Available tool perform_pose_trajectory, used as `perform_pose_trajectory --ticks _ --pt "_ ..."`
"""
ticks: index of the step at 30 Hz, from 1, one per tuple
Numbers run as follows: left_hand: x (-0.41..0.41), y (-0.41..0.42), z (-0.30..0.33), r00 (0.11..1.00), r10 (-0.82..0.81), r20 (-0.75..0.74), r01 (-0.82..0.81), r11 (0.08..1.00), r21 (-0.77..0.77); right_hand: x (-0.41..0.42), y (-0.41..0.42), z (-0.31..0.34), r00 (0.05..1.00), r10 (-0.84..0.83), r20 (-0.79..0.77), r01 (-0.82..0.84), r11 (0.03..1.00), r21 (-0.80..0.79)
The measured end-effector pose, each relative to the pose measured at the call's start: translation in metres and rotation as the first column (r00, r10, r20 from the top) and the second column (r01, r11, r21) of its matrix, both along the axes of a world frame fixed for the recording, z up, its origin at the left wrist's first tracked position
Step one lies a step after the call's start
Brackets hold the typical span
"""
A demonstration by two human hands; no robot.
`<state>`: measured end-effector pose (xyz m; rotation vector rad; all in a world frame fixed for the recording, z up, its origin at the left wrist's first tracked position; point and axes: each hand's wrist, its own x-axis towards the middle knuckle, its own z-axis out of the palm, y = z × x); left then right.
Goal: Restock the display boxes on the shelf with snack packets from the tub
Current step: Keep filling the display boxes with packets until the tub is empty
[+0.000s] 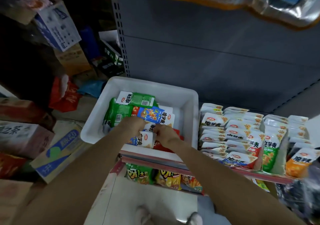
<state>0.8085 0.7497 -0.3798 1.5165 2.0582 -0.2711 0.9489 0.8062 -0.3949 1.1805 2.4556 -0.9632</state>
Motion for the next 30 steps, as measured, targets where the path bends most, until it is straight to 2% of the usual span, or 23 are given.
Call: perform_pose_trajectory --ticks 1,3,5,7,9,11,13,15,19,20,21,23,24,27,30 --pt "-0.004 -0.003 0.001 1.000 0.005 0.012 -0.005 0.998 0.059 0.001 0.001 -0.001 1.000 0.011 -0.003 -0.011 1.000 -0.018" --pt "-0.008 -0.012 0.008 0.989 0.106 0.099 -0.127 0.964 0.234 0.004 0.004 0.001 0.999 0.008 -0.048 -0.012 0.996 -0.083" --pt "-0.011 -0.017 0.015 0.955 0.202 0.216 -0.273 0.880 0.387 0.007 0.006 0.010 0.982 -0.070 -0.173 0.041 0.985 -0.169" --pt "-0.007 -0.022 0.026 0.905 0.254 0.341 -0.397 0.793 0.462 0.013 0.009 0.022 0.915 -0.197 -0.353 0.125 0.968 -0.216" --pt "0.000 -0.023 0.036 0.811 0.243 0.532 -0.530 0.690 0.493 0.021 0.016 0.036 0.815 -0.287 -0.504 0.195 0.954 -0.227" --pt "0.015 -0.020 0.047 0.706 0.231 0.670 -0.647 0.595 0.477 0.032 0.021 0.054 0.723 -0.375 -0.580 0.208 0.919 -0.334" --pt "0.032 -0.011 0.056 0.671 0.184 0.718 -0.677 0.547 0.493 0.046 0.028 0.072 0.692 -0.424 -0.584 0.206 0.892 -0.403" --pt "0.056 0.002 0.071 0.657 0.126 0.743 -0.680 0.525 0.512 0.065 0.037 0.086 0.661 -0.453 -0.599 0.237 0.883 -0.406" --pt "0.100 0.038 0.090 0.617 0.028 0.787 -0.692 0.496 0.525 0.117 0.065 0.108 0.455 -0.551 -0.699 0.405 0.828 -0.389" --pt "0.110 0.046 0.090 0.661 0.017 0.750 -0.650 0.511 0.562 0.132 0.072 0.112 0.395 -0.561 -0.727 0.451 0.808 -0.379" --pt "0.121 0.055 0.089 0.750 -0.005 0.662 -0.561 0.526 0.639 0.148 0.079 0.114 0.345 -0.556 -0.757 0.507 0.789 -0.348" --pt "0.146 0.070 0.083 0.929 -0.074 0.363 -0.253 0.589 0.767 0.180 0.094 0.116 0.268 -0.511 -0.816 0.609 0.747 -0.268" --pt "0.160 0.074 0.083 0.965 -0.125 0.232 -0.102 0.637 0.764 0.195 0.099 0.117 0.237 -0.490 -0.839 0.643 0.726 -0.243" --pt "0.197 0.086 0.084 0.968 -0.251 -0.014 0.199 0.729 0.655 0.229 0.116 0.118 0.236 -0.446 -0.864 0.714 0.682 -0.157" --pt "0.218 0.093 0.082 0.948 -0.289 -0.136 0.315 0.773 0.551 0.248 0.126 0.118 0.214 -0.476 -0.853 0.690 0.692 -0.213"
